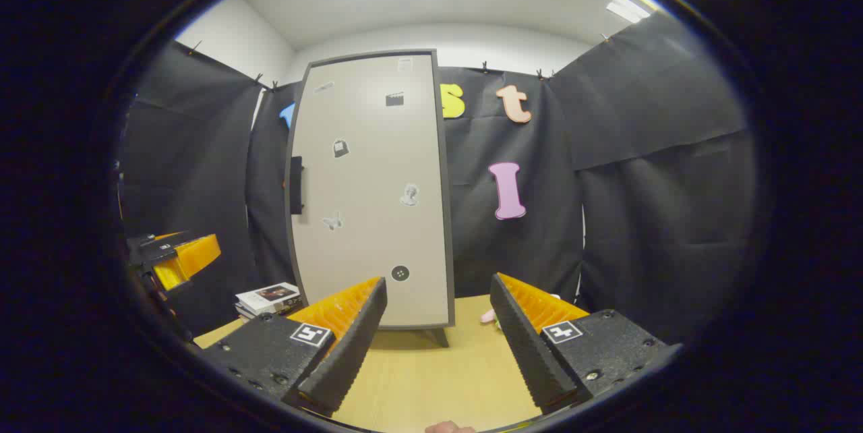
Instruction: Open the cabinet door with the right hand, grasp the bottle in the cabinet with the left hand and place it on the coaster, then close the cabinet door with the right hand.
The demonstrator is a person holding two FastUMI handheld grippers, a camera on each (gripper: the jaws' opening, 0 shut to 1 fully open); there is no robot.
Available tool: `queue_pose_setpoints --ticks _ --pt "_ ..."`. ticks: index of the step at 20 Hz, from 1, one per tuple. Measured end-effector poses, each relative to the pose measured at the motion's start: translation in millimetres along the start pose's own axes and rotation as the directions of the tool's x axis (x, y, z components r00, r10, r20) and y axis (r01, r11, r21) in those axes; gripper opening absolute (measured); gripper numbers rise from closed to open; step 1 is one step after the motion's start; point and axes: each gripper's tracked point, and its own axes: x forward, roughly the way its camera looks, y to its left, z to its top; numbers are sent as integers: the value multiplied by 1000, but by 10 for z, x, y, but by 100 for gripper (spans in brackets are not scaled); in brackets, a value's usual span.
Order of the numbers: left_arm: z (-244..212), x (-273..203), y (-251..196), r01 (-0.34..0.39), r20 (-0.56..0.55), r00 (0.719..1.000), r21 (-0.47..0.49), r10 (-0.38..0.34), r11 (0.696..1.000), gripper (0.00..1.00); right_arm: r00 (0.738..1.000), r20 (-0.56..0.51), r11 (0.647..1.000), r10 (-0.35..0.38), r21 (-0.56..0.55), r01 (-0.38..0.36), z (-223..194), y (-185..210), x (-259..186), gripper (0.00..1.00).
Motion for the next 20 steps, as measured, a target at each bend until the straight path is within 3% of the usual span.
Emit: queue_pose_setpoints --ticks 3,4,6,7,8,11,12,14,15,20 --pt "-25 24 14 -6 -6 1000 -4 6 1000 95 1000 -1 1000 -2 0 2 -8 -2 14 94" --pt "-22 31 14 -8 -6 1000 -6 7 1000 95 1000 -3 1000 -1 1 1 -22 1 15 99" --pt "-13 36 7 1 -1 1000 -12 -1 1000 95 1000 -5 1000 -3 1 3 -29 -7 17 99" --pt "6 39 -5 6 6 1000 -16 -6 1000 95 1000 -4 1000 -3 1 3 -27 -12 14 94" --pt "21 36 -1 6 11 1000 -18 -6 1000 95 1000 -4 1000 -5 2 5 -30 -24 24 99" --pt "27 44 -3 7 13 1000 -10 -7 1000 95 1000 -8 1000 -6 5 6 -56 -30 31 94" --pt "21 49 -4 8 13 1000 -10 -8 1000 95 1000 -8 1000 -6 5 6 -50 -33 32 99" --pt "15 52 -14 12 9 1000 -9 -12 1000 95 1000 -7 1000 -5 5 5 -48 -26 27 94" --pt "10 56 -17 12 10 1000 -7 -12 1000 95 1000 -7 1000 -5 3 5 -43 -25 28 99" --pt "4 58 -12 12 12 1000 -6 -12 1000 95 1000 -14 1000 3 -2 -3 -54 -28 21 99"
